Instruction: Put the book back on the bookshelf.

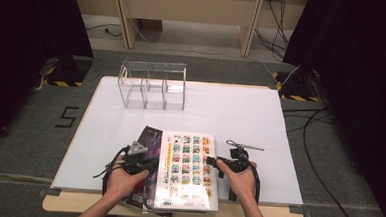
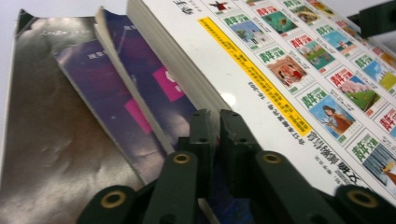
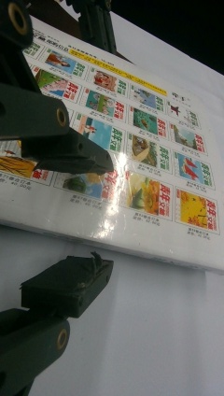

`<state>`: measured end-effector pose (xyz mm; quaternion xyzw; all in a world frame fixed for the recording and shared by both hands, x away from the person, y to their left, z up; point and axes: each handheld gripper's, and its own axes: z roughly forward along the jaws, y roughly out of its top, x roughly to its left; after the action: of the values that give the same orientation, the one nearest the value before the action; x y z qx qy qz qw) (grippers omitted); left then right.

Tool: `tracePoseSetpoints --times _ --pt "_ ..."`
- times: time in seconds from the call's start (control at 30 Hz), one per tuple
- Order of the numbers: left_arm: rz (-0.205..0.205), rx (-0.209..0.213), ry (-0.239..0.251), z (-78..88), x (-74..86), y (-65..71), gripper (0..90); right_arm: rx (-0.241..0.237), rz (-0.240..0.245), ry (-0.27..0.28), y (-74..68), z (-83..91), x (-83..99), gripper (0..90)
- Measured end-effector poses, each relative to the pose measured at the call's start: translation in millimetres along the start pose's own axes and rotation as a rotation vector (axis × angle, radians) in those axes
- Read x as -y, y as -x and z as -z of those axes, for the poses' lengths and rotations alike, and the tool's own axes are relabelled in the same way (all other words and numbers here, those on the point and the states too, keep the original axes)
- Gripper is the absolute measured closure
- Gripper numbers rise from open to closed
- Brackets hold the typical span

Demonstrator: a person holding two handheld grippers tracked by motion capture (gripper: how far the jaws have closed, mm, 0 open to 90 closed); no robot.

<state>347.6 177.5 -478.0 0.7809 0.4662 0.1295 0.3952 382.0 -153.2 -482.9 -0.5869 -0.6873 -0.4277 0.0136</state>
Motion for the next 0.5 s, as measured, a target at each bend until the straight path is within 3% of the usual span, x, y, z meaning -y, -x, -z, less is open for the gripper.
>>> tracePoseSetpoints --times 0.3,0.37,0.5 --pt "-0.023 -0.011 -0.020 -3.9 -4.4 4.3 87.4 -0.013 -0.019 -0.026 4.5 -2.0 -3.9 44.5" --pt "-0.030 -0.014 -0.025 -6.4 -6.5 6.5 87.7 -0.041 -0.045 -0.044 6.2 -4.7 -4.9 42.2" --pt "-0.036 -0.017 -0.031 -7.4 -7.7 7.7 87.7 -0.050 -0.071 -0.053 7.0 -6.8 -5.2 39.2"
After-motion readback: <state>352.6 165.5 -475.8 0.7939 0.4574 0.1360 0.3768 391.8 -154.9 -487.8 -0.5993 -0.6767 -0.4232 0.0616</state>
